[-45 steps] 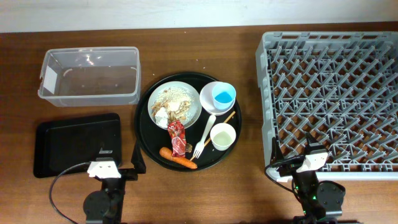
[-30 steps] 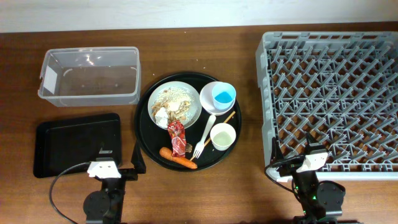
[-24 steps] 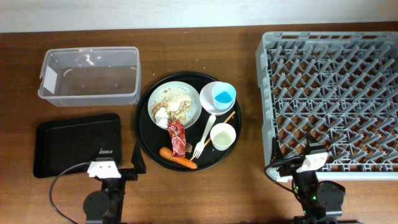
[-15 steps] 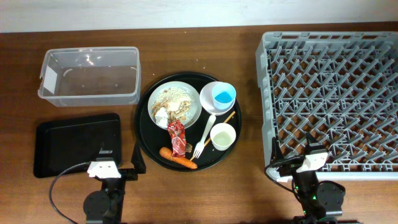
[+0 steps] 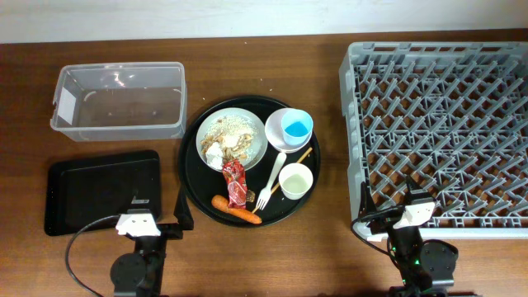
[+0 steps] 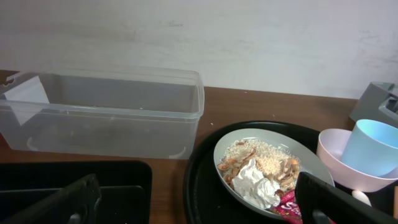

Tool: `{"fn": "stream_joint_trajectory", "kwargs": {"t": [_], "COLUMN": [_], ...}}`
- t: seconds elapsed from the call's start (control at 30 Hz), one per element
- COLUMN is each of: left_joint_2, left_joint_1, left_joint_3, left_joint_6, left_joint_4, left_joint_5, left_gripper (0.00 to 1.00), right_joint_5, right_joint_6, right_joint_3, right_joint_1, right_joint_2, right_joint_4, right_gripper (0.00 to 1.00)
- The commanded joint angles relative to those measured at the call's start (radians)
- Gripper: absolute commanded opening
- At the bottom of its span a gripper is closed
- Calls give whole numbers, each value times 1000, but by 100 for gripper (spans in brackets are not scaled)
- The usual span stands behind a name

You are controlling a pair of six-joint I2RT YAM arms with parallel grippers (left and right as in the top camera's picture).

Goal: Sort waste into correct bins and load items into the dishwasher rack

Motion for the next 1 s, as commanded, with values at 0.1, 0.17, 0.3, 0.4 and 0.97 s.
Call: {"fn": "stream_joint_trajectory", "kwargs": {"t": [0.1, 0.17, 0.3, 0.4, 0.97], "left_joint_2": [58, 76, 185, 393, 1529], "left_joint_1": [6, 6, 6, 6, -161], "left_joint_3": [-4, 24, 239, 430, 916], "left_joint_6": [12, 12, 12, 13, -43], "left_joint_4": [-2, -42, -194, -292, -352], "left_joint_5": [41, 100, 102, 107, 271], "left_gripper": [99, 99, 99, 99, 81], "right_joint_5": [-17, -19, -21, -21, -23], "right_joint_6": [40, 47, 47, 46, 46], "right_joint_3": [30, 116, 382, 585, 871], "right_joint_1": [7, 8, 7, 7, 5], "right_joint_2": [-7, 8, 188, 399, 779], "right_joint_4": [-48, -175, -425, -591, -901], "right_gripper": [99, 99, 99, 99, 99]}}
